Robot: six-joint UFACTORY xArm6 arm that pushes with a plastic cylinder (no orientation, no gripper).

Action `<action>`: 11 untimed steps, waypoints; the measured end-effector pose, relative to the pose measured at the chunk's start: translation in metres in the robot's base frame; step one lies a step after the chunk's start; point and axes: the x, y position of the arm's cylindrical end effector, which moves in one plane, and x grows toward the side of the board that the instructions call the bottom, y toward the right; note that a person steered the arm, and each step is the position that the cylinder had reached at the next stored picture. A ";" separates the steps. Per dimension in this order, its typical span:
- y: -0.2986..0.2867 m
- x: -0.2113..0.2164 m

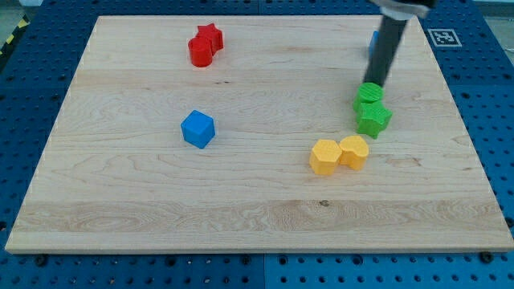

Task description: Push the blue triangle diagonally to the blue cube

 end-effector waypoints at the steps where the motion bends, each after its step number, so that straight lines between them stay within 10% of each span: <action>1: 0.040 -0.016; 4: 0.058 -0.102; 11: -0.033 -0.084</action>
